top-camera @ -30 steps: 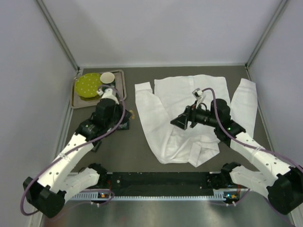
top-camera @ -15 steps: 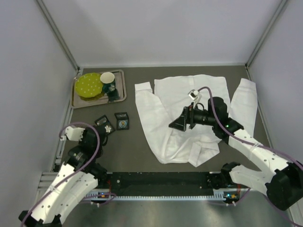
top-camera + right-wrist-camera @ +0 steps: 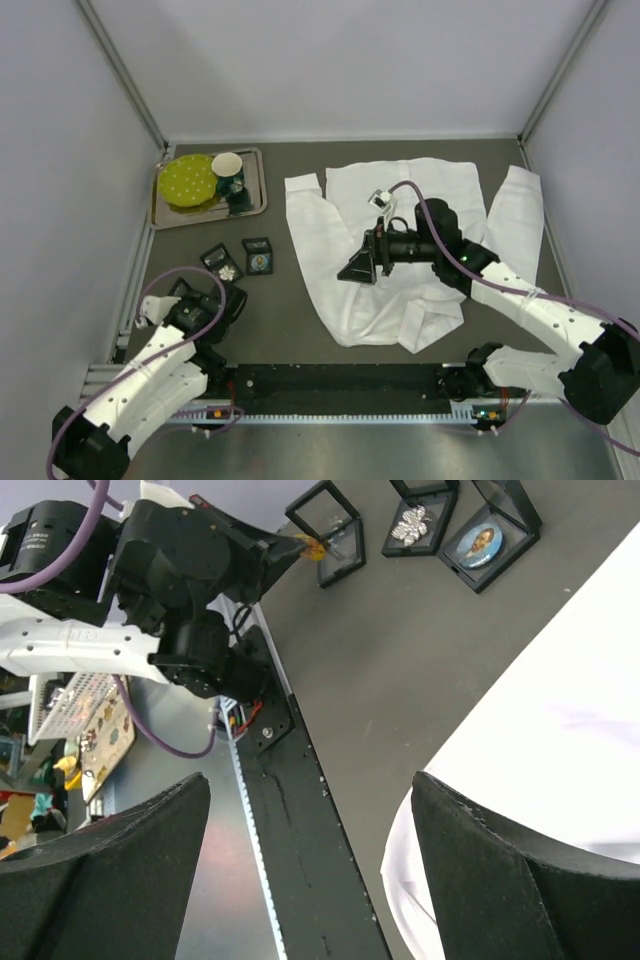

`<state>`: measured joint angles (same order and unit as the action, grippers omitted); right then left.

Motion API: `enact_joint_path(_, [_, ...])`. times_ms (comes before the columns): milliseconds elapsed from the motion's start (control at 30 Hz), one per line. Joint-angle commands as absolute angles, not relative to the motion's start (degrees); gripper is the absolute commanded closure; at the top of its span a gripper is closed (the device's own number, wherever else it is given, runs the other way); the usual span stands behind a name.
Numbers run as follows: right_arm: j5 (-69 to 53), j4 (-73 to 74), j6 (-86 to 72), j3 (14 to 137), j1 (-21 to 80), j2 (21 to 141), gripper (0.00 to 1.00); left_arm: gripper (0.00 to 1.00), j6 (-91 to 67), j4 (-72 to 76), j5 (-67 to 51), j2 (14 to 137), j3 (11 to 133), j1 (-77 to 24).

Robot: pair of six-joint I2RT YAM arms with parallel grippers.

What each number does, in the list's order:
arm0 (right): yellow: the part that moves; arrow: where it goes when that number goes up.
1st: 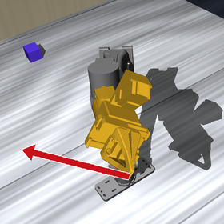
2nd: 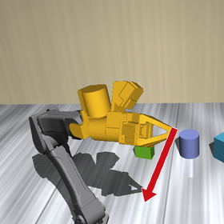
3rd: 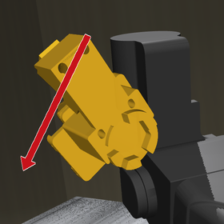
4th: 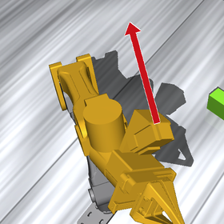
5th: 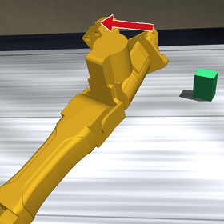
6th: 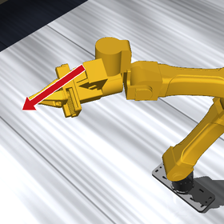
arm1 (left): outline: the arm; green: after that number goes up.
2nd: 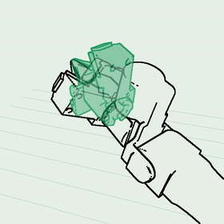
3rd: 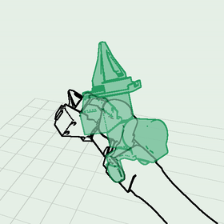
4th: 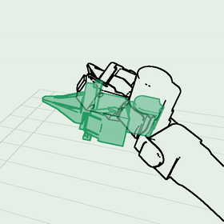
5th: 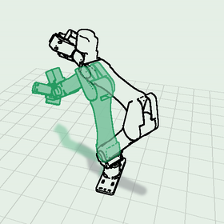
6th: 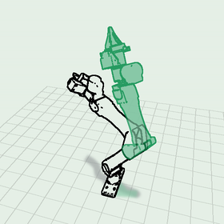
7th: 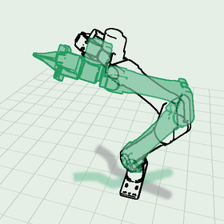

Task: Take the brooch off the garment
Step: Place the brooch in the brooch box.

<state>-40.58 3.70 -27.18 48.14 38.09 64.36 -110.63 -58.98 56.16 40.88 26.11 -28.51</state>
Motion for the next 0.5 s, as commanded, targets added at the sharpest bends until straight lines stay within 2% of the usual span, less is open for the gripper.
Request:
enact_joint_path(0, [-39.12,6.76,-24.61,51.59,38.32,64.07,0.19,1.00,-133.59,-69.67,54.76,33.50,22.07,-28.39])
enact_joint_path(200, [-39.11,7.91,-23.20,50.89,38.41,63.37,0.19,1.00,-134.48,-73.22,57.92,24.53,19.87,-28.39])
enact_joint_path(333, [-37.62,8.43,-21.63,50.54,38.85,62.23,0.18,1.00,-121.86,-64.29,58.36,17.07,16.88,-28.39])
enact_joint_path(467, [-35.16,11.50,-19.25,51.41,38.85,60.82,0.18,1.00,-112.52,-57.67,59.06,3.30,12.40,-28.39])
